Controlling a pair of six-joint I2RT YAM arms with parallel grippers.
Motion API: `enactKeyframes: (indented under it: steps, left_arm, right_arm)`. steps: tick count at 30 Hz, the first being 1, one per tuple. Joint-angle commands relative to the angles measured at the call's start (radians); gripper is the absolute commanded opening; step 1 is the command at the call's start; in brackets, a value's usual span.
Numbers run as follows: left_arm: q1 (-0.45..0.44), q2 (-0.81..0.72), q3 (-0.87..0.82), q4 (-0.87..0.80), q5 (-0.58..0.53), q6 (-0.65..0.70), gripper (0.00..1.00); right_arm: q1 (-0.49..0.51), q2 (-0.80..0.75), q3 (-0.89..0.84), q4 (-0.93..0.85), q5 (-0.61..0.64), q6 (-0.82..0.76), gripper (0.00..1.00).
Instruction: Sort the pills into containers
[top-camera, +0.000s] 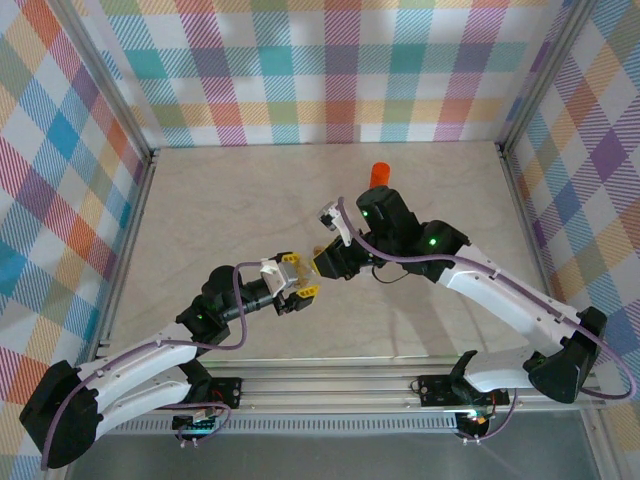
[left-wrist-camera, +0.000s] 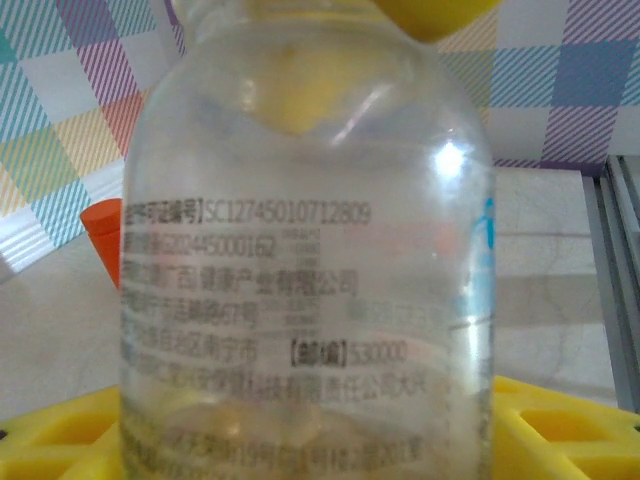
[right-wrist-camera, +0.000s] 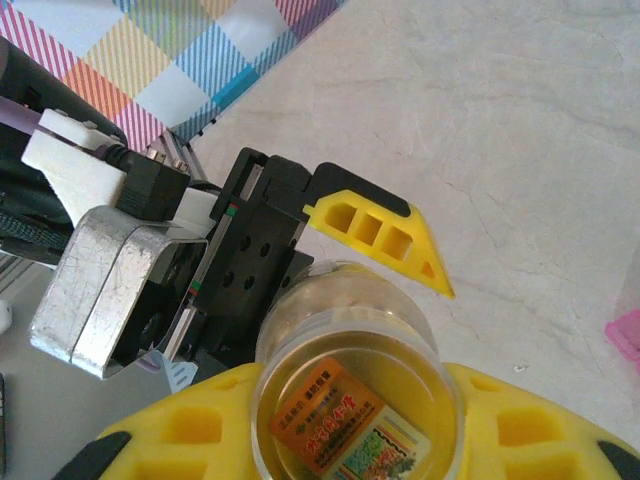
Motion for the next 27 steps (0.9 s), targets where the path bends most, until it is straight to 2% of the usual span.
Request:
enactKeyframes:
  steps: [1,10,17,20,23,27]
  left_arm:
    - [-0.008,-0.017,0.030,0.003,0.012,0.012,0.63]
    - [-0.011,-0.022,0.049,-0.012,0.027,0.011,0.51]
    - [-0.012,-0.036,0.056,-0.035,0.030,0.015,0.25]
    - [-0.012,-0.047,0.040,-0.031,0.042,0.023,0.17]
    - [-0.012,-0.067,0.019,-0.021,0.091,0.034,0.08]
    - [-0.012,-0.086,0.022,-0.033,0.216,0.037,0.07]
  right_arm:
    - [0.000,-0.021,-0.005,0.046,-0.044,0.012,0.20]
    - [0.000,0.004,-0.005,0.054,-0.051,0.018,0.20]
    - [0.000,0.003,-0.025,0.053,-0.053,-0.042,0.21]
    - [-0.001,-0.032,-0.055,0.049,-0.065,-0.182,0.23]
    - [0.000,-0.100,-0.108,0.058,-0.180,-0.433,0.28]
    - [-0.001,-0.199,-0.170,0.035,-0.307,-0.750,0.31]
